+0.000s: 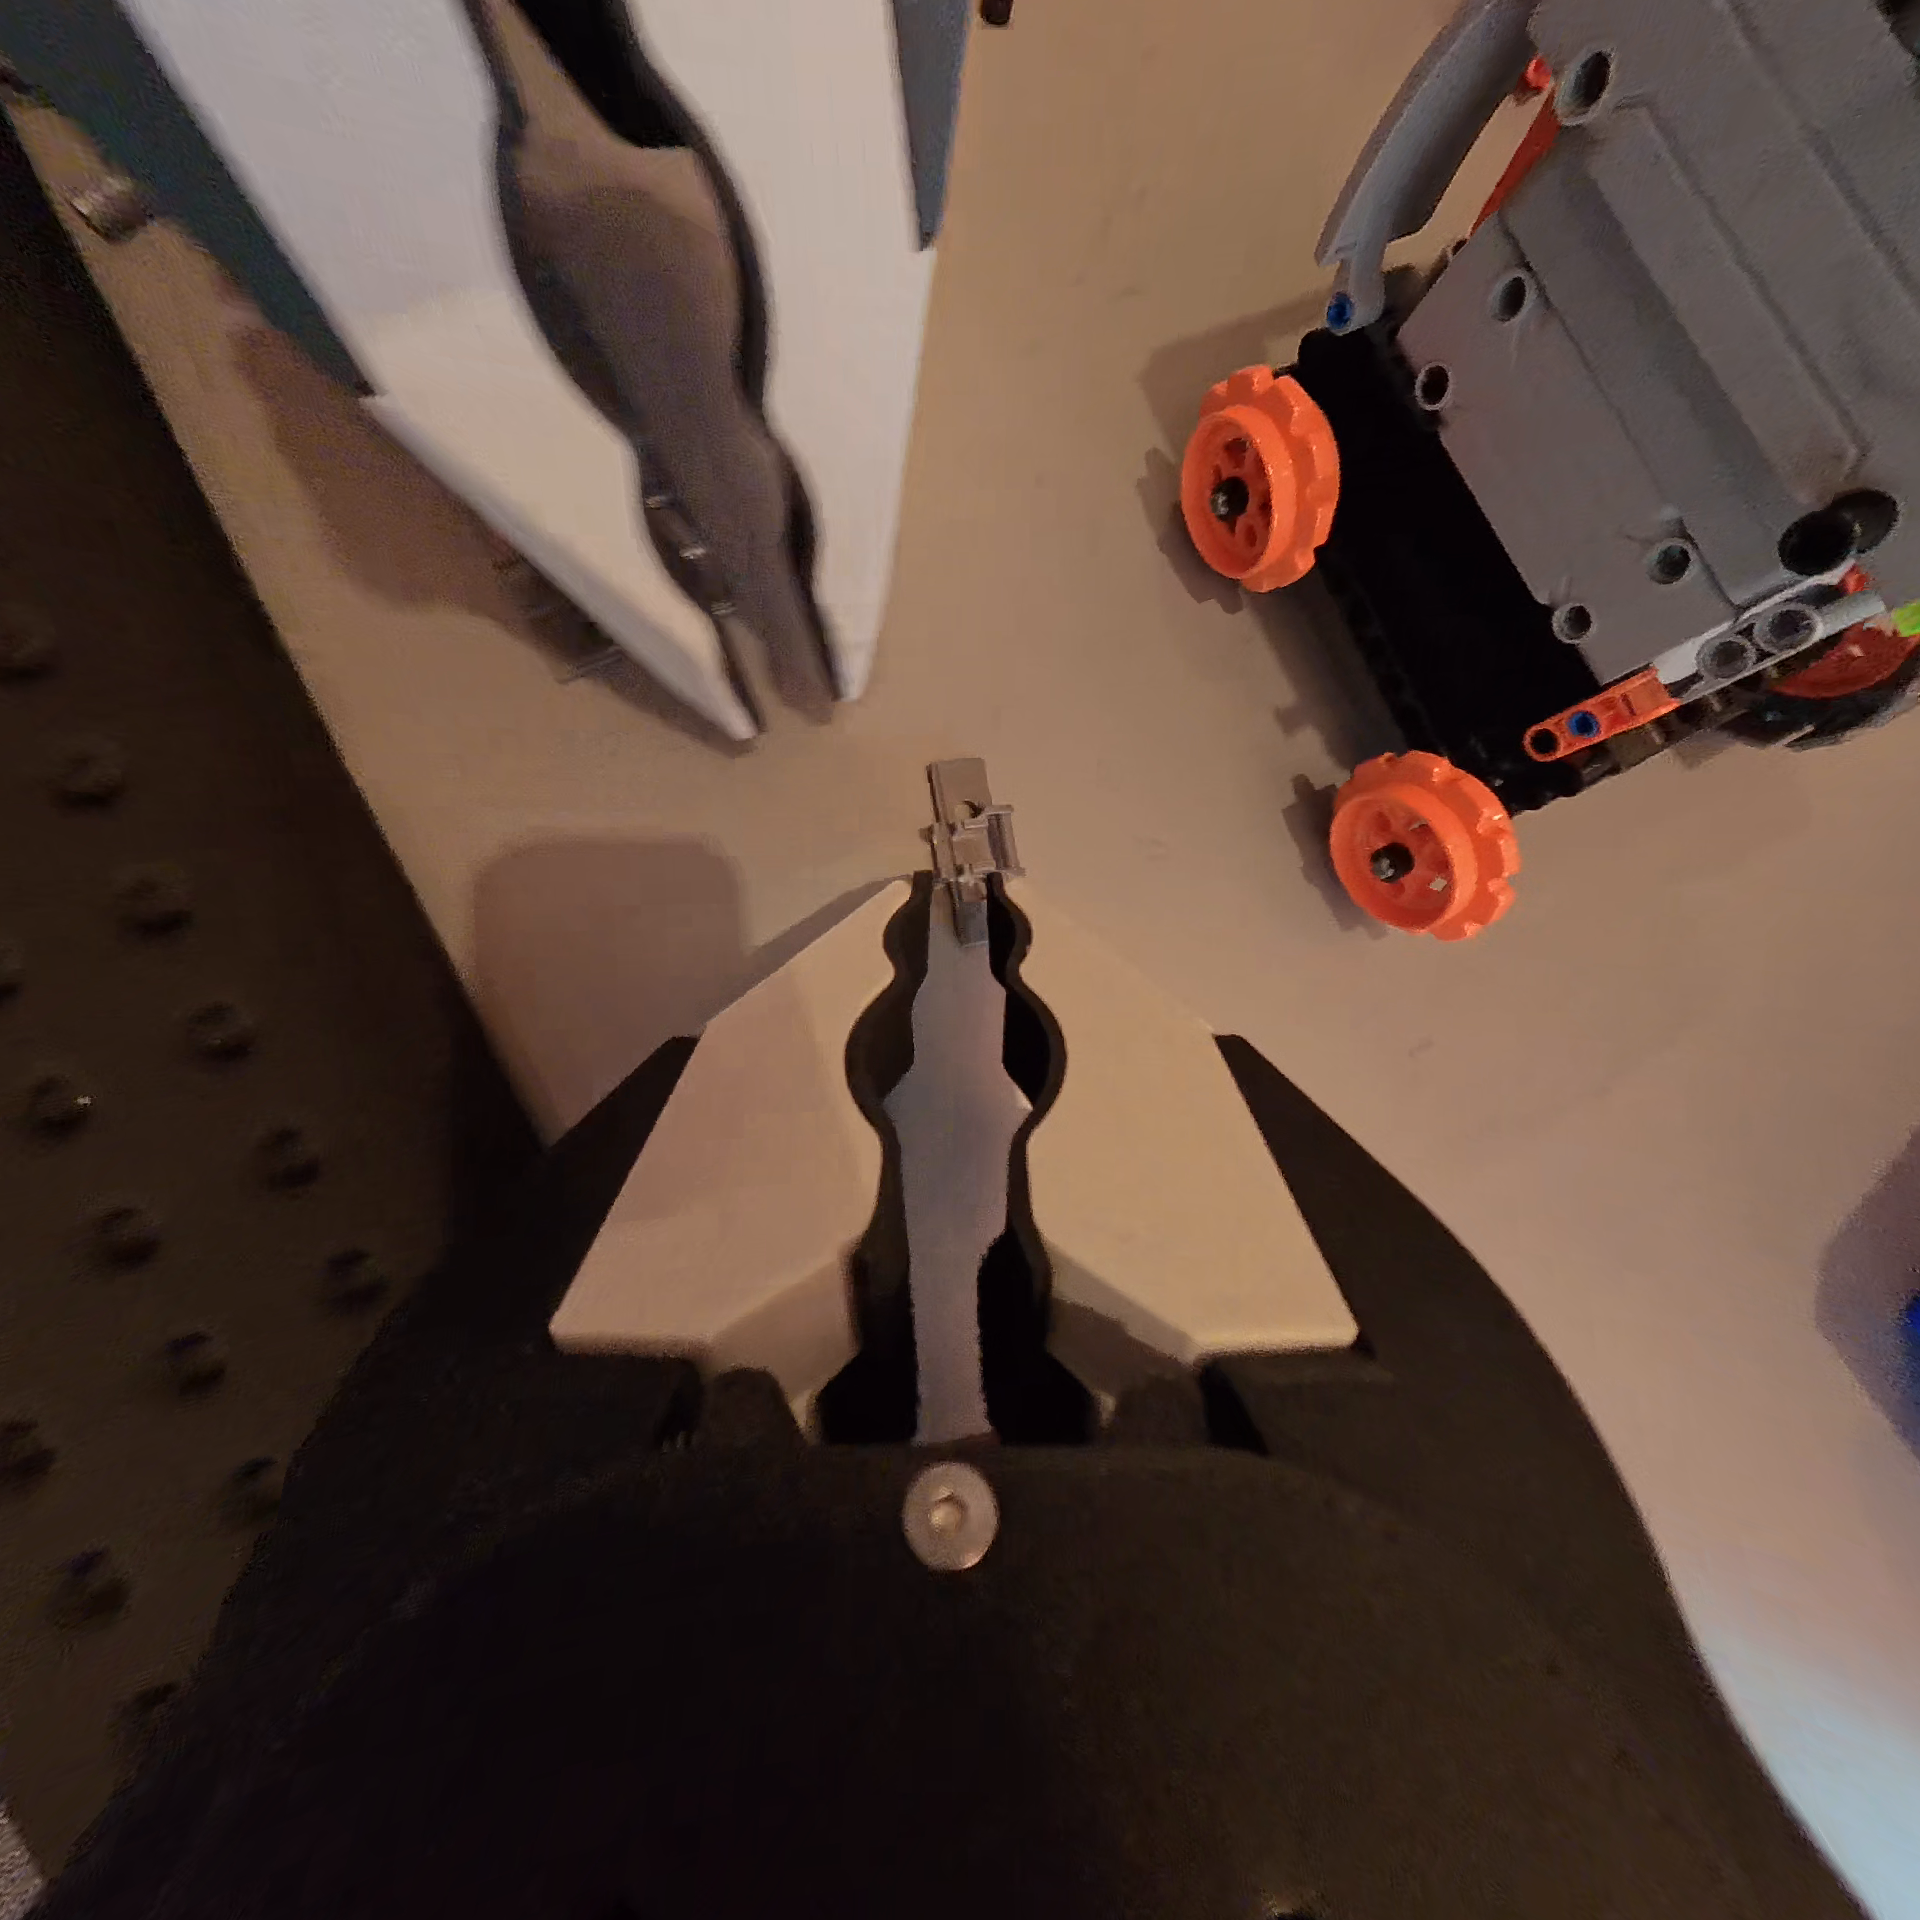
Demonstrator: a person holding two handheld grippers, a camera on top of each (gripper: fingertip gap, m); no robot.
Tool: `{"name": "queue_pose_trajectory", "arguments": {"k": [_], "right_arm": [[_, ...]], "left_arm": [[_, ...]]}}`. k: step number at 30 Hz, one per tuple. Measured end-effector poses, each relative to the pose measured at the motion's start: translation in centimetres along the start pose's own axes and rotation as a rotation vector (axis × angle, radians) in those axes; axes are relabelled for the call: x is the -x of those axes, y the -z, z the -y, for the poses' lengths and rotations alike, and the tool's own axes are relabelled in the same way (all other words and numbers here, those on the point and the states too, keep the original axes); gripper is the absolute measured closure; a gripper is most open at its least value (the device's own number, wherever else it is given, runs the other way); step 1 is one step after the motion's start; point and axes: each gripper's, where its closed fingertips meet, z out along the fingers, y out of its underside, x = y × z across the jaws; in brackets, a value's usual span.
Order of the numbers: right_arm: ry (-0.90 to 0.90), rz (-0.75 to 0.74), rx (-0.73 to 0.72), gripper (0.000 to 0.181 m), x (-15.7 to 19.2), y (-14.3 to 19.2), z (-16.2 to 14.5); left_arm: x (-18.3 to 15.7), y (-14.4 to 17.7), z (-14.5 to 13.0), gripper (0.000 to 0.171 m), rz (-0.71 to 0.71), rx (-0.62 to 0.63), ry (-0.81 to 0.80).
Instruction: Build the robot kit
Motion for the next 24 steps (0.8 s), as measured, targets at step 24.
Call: {"name": "queue_pose_trajectory", "arguments": {"k": [24], "right_arm": [[0.004,0.075,-0.009,0.164,0.3,0.0,0.0]], "left_arm": [[-0.4,-0.4,0.7,0.151,0.023,-0.015,-0.033]]}}
